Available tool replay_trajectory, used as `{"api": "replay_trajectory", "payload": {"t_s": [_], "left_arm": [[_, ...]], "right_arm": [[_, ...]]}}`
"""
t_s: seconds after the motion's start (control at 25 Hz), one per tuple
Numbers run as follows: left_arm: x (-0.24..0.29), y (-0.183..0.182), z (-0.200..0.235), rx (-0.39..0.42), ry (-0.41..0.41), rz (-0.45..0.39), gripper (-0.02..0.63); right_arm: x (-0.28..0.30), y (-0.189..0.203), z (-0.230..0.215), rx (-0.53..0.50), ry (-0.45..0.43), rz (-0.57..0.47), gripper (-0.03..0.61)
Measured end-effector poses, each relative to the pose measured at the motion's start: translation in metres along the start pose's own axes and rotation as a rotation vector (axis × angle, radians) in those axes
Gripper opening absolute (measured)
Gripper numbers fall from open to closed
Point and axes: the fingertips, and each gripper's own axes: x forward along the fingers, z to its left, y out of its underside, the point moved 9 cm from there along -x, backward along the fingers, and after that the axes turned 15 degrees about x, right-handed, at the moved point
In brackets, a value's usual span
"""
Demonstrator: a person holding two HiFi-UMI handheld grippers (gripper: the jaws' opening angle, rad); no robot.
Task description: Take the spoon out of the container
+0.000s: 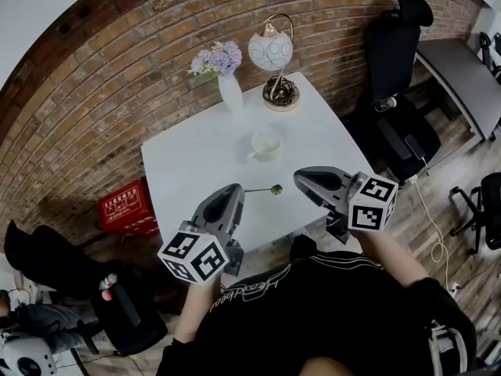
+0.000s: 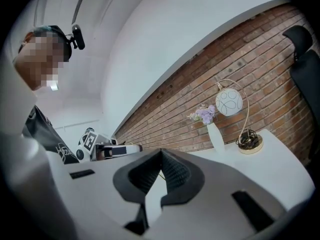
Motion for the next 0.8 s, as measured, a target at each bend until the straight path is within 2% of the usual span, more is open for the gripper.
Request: {"api": "replay_trajectory", "payload": {"t_s": [0.8], "left_arm": [[0.0037,0.0051,-0.0042,-0.01,0.03,-0.003,0.008]], "right_arm": [[-0.0088,0.0097,-0.0013,0.022,0.044,-0.019,-0.003]]}}
